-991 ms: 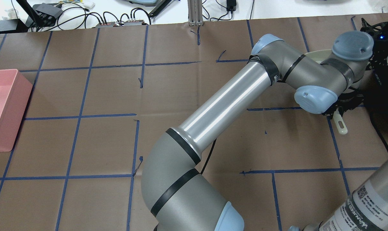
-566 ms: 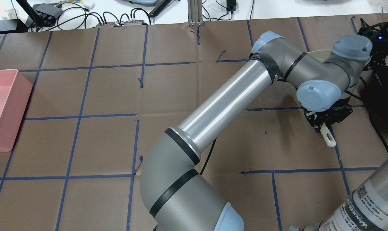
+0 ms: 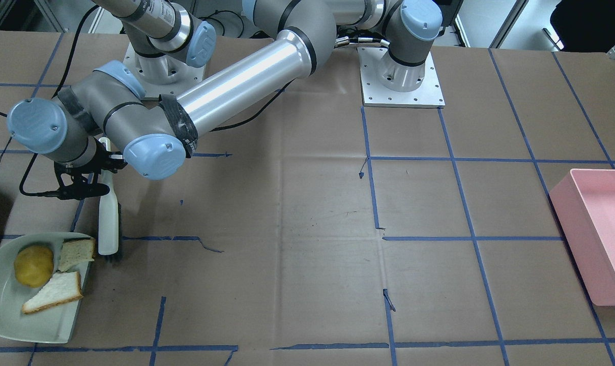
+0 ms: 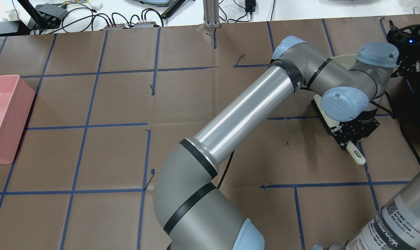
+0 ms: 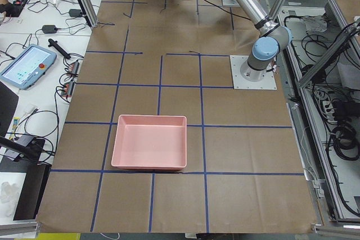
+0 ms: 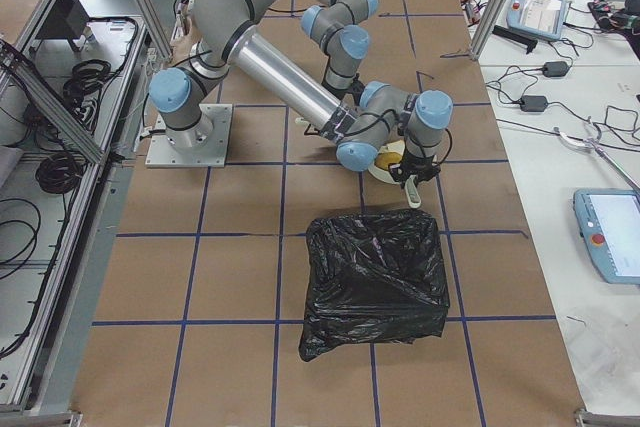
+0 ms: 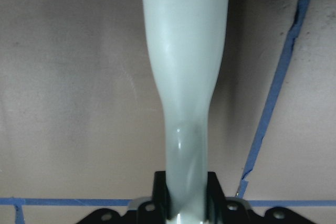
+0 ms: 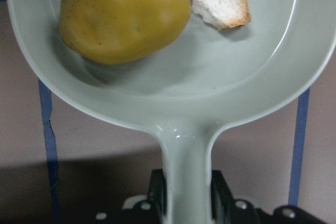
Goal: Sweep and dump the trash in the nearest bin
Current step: 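Sweep the bread and potato into the dustpan with the left gripper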
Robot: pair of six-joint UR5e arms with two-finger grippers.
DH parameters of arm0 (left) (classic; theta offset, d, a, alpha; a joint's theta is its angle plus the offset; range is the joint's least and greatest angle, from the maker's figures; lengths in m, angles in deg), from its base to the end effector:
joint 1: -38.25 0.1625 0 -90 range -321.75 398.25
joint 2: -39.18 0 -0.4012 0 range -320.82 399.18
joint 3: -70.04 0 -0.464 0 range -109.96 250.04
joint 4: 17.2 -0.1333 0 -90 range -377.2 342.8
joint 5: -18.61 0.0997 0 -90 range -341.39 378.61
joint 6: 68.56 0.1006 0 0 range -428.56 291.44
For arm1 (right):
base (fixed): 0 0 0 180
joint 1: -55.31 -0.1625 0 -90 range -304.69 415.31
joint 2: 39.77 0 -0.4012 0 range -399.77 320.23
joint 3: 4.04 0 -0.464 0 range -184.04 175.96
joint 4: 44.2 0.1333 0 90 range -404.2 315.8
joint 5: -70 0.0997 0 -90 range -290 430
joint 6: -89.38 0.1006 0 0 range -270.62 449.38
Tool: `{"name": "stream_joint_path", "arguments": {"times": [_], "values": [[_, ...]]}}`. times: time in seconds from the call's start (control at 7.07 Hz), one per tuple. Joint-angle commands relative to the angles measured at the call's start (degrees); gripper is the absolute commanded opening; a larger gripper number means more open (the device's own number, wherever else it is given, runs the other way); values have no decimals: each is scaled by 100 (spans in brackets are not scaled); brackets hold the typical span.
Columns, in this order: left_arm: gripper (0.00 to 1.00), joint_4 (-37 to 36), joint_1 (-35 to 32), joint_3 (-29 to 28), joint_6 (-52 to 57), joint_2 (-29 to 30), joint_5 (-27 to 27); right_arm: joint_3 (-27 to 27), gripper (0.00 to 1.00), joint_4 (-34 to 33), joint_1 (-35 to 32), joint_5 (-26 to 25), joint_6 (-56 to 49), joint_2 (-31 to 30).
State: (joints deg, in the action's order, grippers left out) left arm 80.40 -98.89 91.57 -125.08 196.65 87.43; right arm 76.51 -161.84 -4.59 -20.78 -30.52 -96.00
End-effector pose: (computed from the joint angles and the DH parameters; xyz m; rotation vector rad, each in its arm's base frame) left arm -0.7918 -0.5033 0.2197 0.2733 -2.9421 -0.5396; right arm -0.2626 -0.7161 0.2103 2.1751 -2.1836 0.0029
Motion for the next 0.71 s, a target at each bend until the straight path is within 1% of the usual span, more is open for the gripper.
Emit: {"name": "stream_joint_path", "arguments": {"times": [0.0,0.14,0.28,0.42,0.57], "values": [[0,-842,4,-17,-104,100,-613,4,0,-14,-5,-62,-7,7],[0,-1152,4,-34,-114,126,-823,4,0,-14,4,-62,-7,7],[0,-1599,12,-78,-123,144,-843,4,0,-14,4,-53,-7,7],[0,-1656,4,-87,-88,144,-834,4,0,-14,4,-44,-7,7],[0,-1534,4,-70,-9,144,-756,4,0,-5,-5,-27,-7,7]]}}
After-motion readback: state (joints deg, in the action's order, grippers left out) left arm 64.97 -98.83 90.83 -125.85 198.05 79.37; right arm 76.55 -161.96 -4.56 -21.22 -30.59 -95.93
